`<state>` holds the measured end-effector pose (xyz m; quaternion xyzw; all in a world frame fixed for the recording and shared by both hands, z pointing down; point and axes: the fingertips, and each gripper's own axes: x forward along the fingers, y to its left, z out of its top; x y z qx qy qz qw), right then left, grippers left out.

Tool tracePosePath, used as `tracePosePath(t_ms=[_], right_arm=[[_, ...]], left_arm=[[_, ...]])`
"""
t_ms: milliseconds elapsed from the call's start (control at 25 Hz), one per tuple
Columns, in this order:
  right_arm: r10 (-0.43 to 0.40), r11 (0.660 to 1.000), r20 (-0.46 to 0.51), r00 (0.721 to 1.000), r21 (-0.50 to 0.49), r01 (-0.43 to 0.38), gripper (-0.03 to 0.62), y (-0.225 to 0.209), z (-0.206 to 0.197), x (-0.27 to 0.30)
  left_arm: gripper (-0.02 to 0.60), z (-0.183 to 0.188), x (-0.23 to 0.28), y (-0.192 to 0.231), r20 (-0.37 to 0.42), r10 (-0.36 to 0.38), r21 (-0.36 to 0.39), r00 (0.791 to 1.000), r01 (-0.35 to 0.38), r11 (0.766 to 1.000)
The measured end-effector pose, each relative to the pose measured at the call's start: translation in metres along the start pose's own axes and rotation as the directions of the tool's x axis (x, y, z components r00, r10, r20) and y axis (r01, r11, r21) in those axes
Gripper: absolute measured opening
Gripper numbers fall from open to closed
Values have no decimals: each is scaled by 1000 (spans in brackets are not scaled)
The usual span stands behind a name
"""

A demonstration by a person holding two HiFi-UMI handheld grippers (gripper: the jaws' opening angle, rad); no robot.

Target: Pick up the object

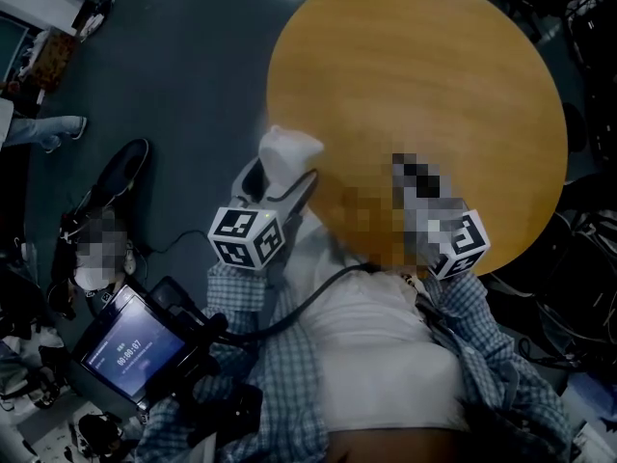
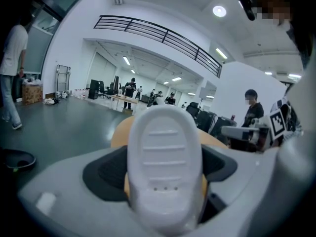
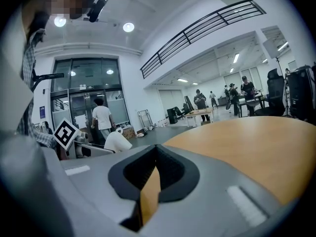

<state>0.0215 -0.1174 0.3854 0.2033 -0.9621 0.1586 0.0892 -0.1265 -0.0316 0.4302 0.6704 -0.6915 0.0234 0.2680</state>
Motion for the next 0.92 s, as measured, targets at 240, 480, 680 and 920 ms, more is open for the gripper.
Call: tracePosePath(t_ms=[240, 480, 680, 920], right_arm=[[-10, 1000, 2, 1000, 6, 10, 6, -1, -1, -3], [-12, 1000, 1, 1000, 1, 12, 6, -2, -1, -5], [-13, 1000, -3, 1000, -3, 12, 6, -1, -1, -6], [-11, 1000, -4, 1000, -4, 11, 6, -2, 1, -7]], left_arm=[[443, -1, 0, -2, -5, -6, 5, 1000, 6, 1000], [443, -2, 1, -4, -11, -17, 4, 1000, 17, 1000], [443, -3, 2, -6, -15, -23, 5, 1000, 23, 1000], [443, -1, 3, -9, -16, -30, 7, 999, 30, 1000]])
